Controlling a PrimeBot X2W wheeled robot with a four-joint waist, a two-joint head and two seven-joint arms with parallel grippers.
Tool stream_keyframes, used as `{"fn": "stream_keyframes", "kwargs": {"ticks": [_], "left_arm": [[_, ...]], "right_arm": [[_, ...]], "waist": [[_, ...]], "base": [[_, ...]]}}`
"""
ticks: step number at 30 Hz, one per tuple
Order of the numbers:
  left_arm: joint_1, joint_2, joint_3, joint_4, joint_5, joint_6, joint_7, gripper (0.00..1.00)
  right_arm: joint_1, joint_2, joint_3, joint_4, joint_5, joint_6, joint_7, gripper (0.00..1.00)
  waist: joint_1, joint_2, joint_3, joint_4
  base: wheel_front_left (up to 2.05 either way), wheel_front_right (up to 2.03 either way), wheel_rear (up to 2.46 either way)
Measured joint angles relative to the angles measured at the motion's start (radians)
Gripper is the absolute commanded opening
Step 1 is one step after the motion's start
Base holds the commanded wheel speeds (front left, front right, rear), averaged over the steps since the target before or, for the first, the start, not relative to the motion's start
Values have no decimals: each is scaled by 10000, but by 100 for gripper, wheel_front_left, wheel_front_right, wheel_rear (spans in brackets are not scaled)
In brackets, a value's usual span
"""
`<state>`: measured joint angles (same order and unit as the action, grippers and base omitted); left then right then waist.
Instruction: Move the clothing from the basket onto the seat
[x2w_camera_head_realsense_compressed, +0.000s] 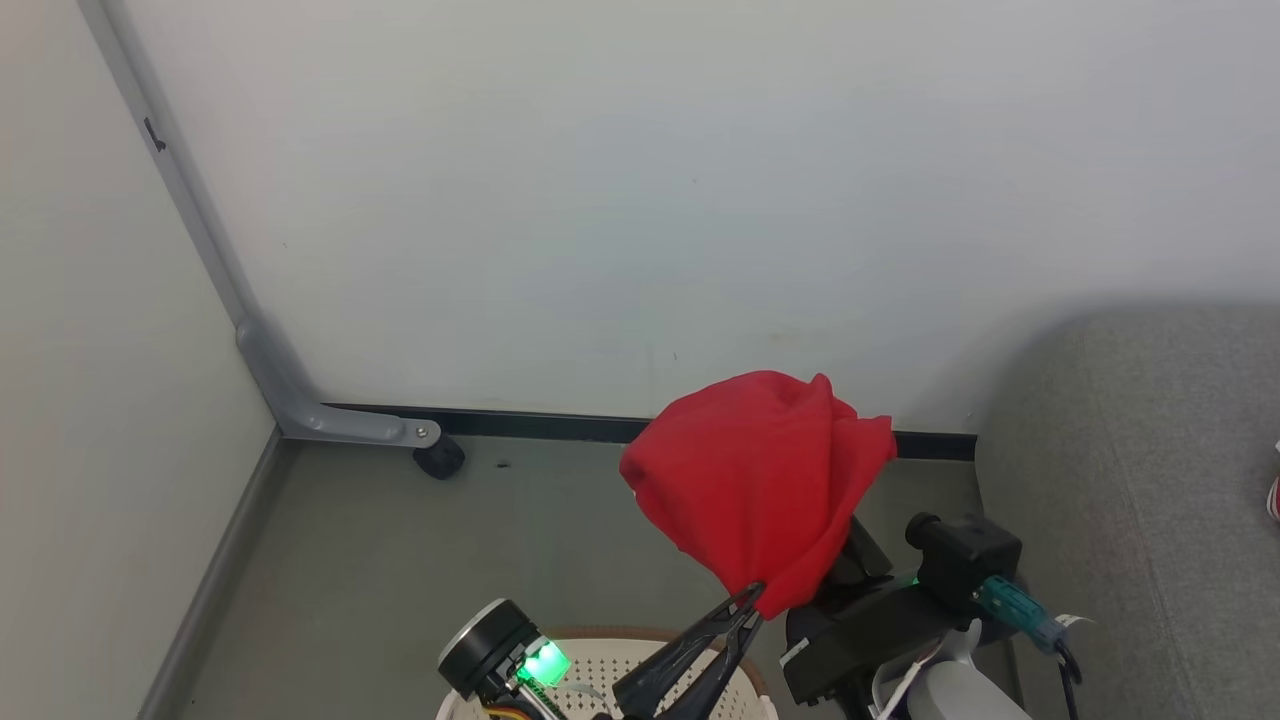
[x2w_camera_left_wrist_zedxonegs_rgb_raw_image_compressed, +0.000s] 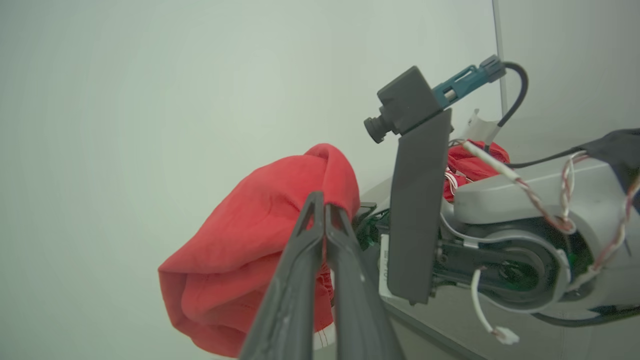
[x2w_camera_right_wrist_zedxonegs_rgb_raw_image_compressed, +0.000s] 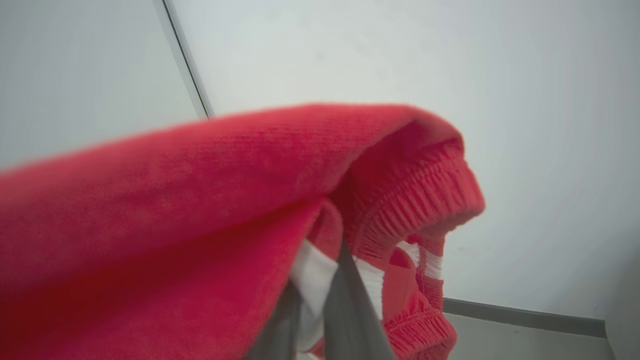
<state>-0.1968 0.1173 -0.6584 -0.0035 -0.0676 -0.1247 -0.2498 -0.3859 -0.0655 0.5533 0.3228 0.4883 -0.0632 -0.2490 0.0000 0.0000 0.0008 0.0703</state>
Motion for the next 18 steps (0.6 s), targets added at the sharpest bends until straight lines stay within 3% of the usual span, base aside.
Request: {"fn": "stream_keyframes", "kwargs": {"ticks": [9, 11, 12, 13, 18], "left_arm": [[0, -12, 345, 35, -81, 25, 0, 0], [0, -25, 383, 46, -82, 27, 0, 48], [0, -44, 408, 52, -90, 38, 0, 93], [0, -77, 441, 77, -90, 79, 0, 100], [12, -119, 671, 313, -107, 207, -2, 100]], "right_arm": [[287, 0, 25, -345, 230, 19, 0, 0], [287, 2, 67, -368, 224, 31, 0, 0], [288, 0, 81, -407, 219, 31, 0, 0], [288, 0, 88, -447, 215, 33, -2, 0], [288, 2, 96, -520, 42, 119, 0, 0]], "waist": [[0, 0, 35, -5], [0, 0, 38, -3], [0, 0, 38, -3], [0, 0, 38, -3], [0, 0, 34, -10]], "base": [[0, 0, 0], [0, 0, 0], [0, 0, 0], [0, 0, 0], [0, 0, 0]]}}
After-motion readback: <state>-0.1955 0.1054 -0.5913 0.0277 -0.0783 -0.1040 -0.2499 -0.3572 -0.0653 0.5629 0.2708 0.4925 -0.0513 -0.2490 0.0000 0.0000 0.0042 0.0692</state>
